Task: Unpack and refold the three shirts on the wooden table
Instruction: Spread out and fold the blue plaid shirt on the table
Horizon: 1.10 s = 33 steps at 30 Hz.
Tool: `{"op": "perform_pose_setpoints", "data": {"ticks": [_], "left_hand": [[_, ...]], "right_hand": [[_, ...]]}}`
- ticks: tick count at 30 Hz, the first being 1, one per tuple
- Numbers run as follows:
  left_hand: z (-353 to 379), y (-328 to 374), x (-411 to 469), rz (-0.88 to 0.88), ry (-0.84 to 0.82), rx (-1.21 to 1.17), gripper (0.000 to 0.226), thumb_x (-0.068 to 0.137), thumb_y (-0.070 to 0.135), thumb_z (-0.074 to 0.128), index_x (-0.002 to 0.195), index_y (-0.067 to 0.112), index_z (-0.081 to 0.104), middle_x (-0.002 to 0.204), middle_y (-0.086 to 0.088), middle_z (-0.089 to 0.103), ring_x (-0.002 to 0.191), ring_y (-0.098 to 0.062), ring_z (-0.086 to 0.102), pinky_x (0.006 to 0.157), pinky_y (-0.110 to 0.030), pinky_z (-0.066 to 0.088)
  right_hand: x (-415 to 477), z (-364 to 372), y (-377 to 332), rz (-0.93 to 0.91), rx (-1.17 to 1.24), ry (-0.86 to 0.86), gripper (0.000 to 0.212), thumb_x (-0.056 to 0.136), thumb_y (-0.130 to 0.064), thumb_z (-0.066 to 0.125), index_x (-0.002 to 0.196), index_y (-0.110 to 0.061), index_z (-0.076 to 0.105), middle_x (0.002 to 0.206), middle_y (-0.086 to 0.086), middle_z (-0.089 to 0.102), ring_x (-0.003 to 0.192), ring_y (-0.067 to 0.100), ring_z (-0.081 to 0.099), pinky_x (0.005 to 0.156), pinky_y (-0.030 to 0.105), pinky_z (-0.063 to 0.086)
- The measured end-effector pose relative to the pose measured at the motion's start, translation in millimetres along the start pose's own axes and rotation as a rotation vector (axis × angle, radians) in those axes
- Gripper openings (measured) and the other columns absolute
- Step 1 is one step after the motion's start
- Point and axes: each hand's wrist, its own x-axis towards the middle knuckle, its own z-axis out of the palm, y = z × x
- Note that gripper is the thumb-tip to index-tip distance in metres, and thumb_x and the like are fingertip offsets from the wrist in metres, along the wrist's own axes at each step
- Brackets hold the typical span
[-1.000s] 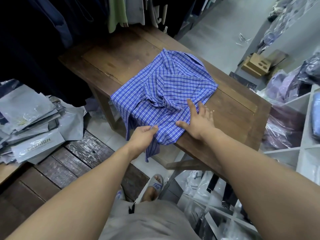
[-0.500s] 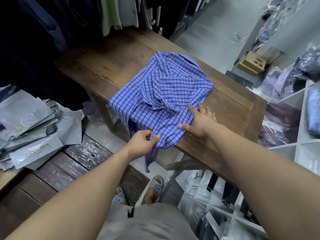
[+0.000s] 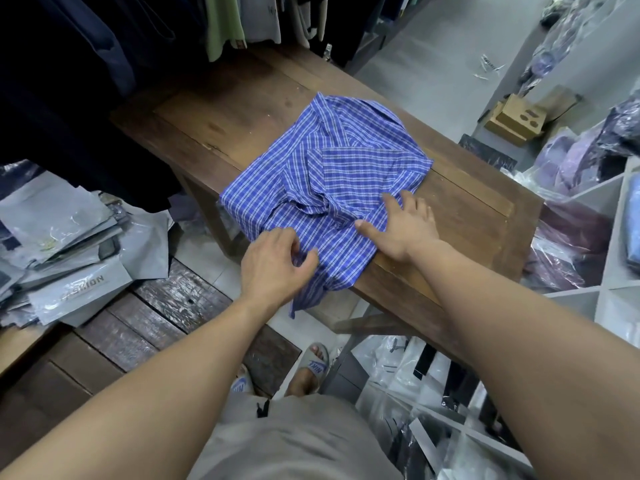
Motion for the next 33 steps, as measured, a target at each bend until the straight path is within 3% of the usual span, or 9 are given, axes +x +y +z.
{"op": "perform_pose_setpoints", "data": {"ticks": [4, 10, 16, 19, 23, 26, 29, 30, 33], "left_hand": [[11, 1, 5, 0.207, -0.04, 0.074, 0.062, 0.081, 0.067, 0.066, 0.126, 0.026, 0.055, 0.126, -0.003, 0.048, 0.119, -0.024, 0.042, 0.1, -0.041, 0.038], [8, -5, 20, 0.311, -0.264, 0.205, 0.092, 0.066, 0.084, 0.063, 0.144, 0.037, 0.045, 0.149, -0.002, 0.037, 0.135, -0.028, 0.03, 0.109, -0.046, 0.023], [18, -5, 20, 0.343, -0.14, 0.293, 0.079, 0.066, 0.036, 0.086, 0.136, 0.03, 0.052, 0.138, -0.007, 0.047, 0.123, -0.033, 0.04, 0.099, -0.049, 0.033], [24, -9, 7, 0.187, -0.032, 0.23, 0.066, 0.065, 0.021, 0.077, 0.124, 0.023, 0.048, 0.126, -0.01, 0.043, 0.114, -0.03, 0.037, 0.093, -0.046, 0.035], [27, -13, -14, -0.075, 0.126, 0.109, 0.033, 0.071, 0.021, 0.067, 0.094, 0.014, 0.044, 0.1, -0.007, 0.043, 0.093, -0.027, 0.04, 0.079, -0.041, 0.035], [32, -17, -15, -0.226, -0.126, 0.025, 0.016, 0.081, 0.031, 0.058, 0.082, 0.018, 0.049, 0.083, 0.001, 0.053, 0.081, -0.026, 0.054, 0.071, -0.037, 0.039], [40, -20, -9, -0.372, -0.524, -0.169, 0.045, 0.078, 0.05, 0.063, 0.107, 0.016, 0.061, 0.107, -0.002, 0.063, 0.096, -0.026, 0.062, 0.078, -0.039, 0.054], [42, -19, -7, -0.401, -0.634, -0.227, 0.054, 0.079, 0.05, 0.07, 0.116, 0.012, 0.059, 0.115, -0.005, 0.062, 0.1, -0.025, 0.062, 0.082, -0.039, 0.055], [45, -11, -4, -0.381, -0.803, -0.356, 0.045, 0.084, 0.031, 0.078, 0.119, 0.017, 0.054, 0.112, -0.006, 0.062, 0.091, -0.018, 0.061, 0.076, -0.03, 0.05]], "right_hand": [[-1, 2, 4, -0.109, -0.036, -0.151, 0.132, 0.062, -0.094, 0.055, 0.16, -0.033, -0.008, 0.168, 0.007, -0.012, 0.154, 0.033, -0.008, 0.123, 0.052, 0.006], [2, 4, 7, -0.12, -0.056, -0.172, 0.144, 0.054, -0.092, 0.064, 0.158, -0.034, -0.017, 0.166, 0.006, -0.022, 0.154, 0.031, -0.014, 0.122, 0.057, 0.0], [2, 5, 6, -0.109, -0.037, -0.208, 0.148, 0.052, -0.091, 0.067, 0.157, -0.034, -0.02, 0.164, 0.006, -0.028, 0.153, 0.032, -0.019, 0.122, 0.059, -0.003], [3, 6, 4, -0.096, -0.036, -0.221, 0.149, 0.051, -0.09, 0.069, 0.157, -0.035, -0.021, 0.164, 0.006, -0.029, 0.152, 0.033, -0.02, 0.122, 0.06, -0.004], [4, 4, 1, -0.083, -0.043, -0.231, 0.15, 0.051, -0.089, 0.071, 0.156, -0.033, -0.021, 0.164, 0.007, -0.028, 0.152, 0.034, -0.019, 0.122, 0.061, -0.003], [3, 3, -2, -0.077, -0.083, -0.212, 0.149, 0.051, -0.09, 0.069, 0.157, -0.033, -0.019, 0.166, 0.01, -0.023, 0.153, 0.037, -0.013, 0.122, 0.059, -0.001], [-8, 3, -5, -0.115, -0.074, -0.123, 0.138, 0.058, -0.087, 0.069, 0.159, -0.036, -0.009, 0.167, 0.012, -0.01, 0.153, 0.039, -0.003, 0.123, 0.055, 0.004], [-14, 3, -6, -0.143, -0.056, -0.075, 0.131, 0.061, -0.084, 0.07, 0.159, -0.037, -0.002, 0.167, 0.012, -0.003, 0.152, 0.039, 0.002, 0.122, 0.054, 0.008], [-38, 9, -13, -0.204, 0.013, 0.023, 0.116, 0.065, -0.08, 0.071, 0.158, -0.039, 0.014, 0.161, 0.009, 0.017, 0.145, 0.034, 0.017, 0.117, 0.05, 0.02]]}}
